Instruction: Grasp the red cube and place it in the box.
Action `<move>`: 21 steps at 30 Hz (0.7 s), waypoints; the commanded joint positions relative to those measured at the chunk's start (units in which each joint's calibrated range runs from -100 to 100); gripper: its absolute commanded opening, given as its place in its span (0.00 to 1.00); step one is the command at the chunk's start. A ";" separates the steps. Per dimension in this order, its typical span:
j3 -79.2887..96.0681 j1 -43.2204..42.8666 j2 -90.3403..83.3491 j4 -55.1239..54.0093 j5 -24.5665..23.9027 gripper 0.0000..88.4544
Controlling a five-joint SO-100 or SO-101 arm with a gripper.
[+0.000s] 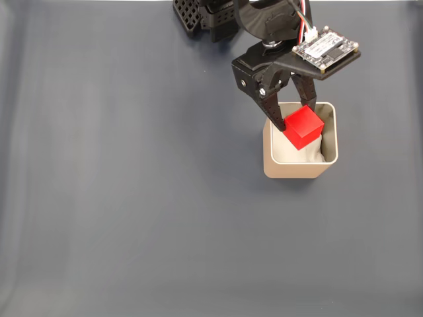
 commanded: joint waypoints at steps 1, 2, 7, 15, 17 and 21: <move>-4.24 -0.14 0.30 0.11 -0.34 0.15; -4.51 -0.14 0.38 0.11 -0.34 0.15; -5.42 -0.14 1.16 0.11 -0.24 0.16; -5.42 0.00 0.47 0.11 -0.15 0.39; -5.51 0.07 0.21 -0.30 -0.34 0.44; -6.06 0.28 0.12 -0.47 -0.24 0.51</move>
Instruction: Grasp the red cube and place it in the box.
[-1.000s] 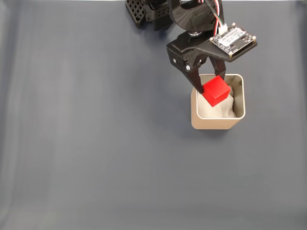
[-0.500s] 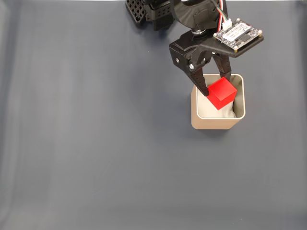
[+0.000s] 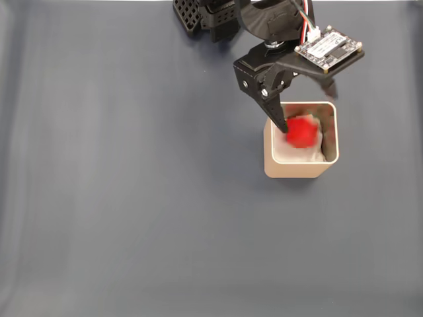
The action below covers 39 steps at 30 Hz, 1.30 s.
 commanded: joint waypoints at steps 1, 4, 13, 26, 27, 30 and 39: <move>-3.60 0.28 -1.13 -0.47 -0.20 0.51; -3.69 0.28 -1.21 -0.55 -0.20 0.53; -3.69 0.50 -1.90 -0.63 0.00 0.54; -3.78 0.85 -2.08 -1.04 0.10 0.55; -3.78 0.85 -2.08 -1.04 0.05 0.55; -3.78 0.85 -1.99 -1.37 -0.10 0.55; -4.06 1.28 -1.30 -2.52 -0.10 0.46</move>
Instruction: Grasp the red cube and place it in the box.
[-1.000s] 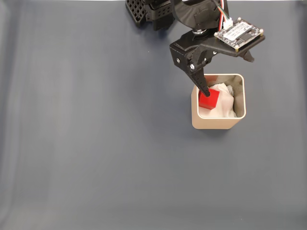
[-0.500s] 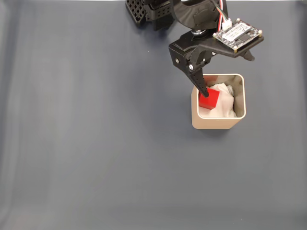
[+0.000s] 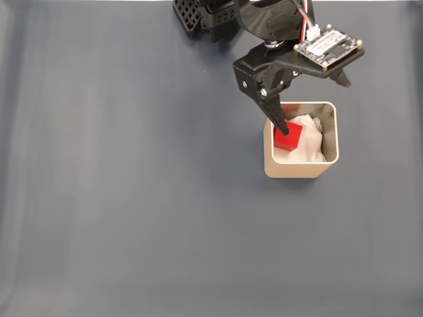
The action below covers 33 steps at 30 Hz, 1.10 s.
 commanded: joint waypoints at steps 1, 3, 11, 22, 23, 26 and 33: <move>-3.88 0.52 -1.30 -1.71 0.05 0.41; -3.88 0.60 -1.21 -2.78 0.10 0.31; -4.06 1.73 -0.87 -3.51 0.15 0.02; -4.51 6.99 0.09 -3.27 -3.03 0.00; -3.88 7.84 -0.17 -3.27 -3.22 0.00; -1.51 10.54 -1.30 -3.27 -3.32 0.00; 5.42 15.93 -4.41 -3.19 -3.61 0.00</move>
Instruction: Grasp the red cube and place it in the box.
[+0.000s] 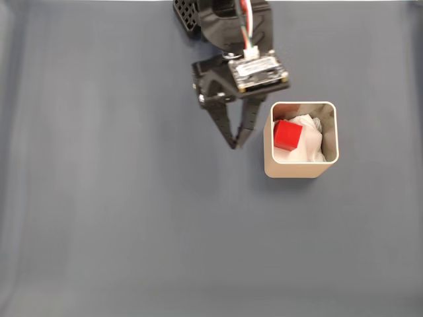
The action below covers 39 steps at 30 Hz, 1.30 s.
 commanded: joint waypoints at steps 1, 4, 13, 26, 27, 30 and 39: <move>2.69 2.52 -3.32 -0.75 -0.24 0.00; 7.43 3.94 -6.26 -0.83 -0.24 0.00; 23.29 7.28 -17.51 -0.59 0.34 0.00; 42.34 9.05 -35.43 2.29 1.76 0.00; 43.62 9.05 -36.29 2.45 1.86 0.00; 46.63 9.05 -38.98 3.27 2.25 0.00; 47.63 7.35 -44.60 12.71 2.15 0.00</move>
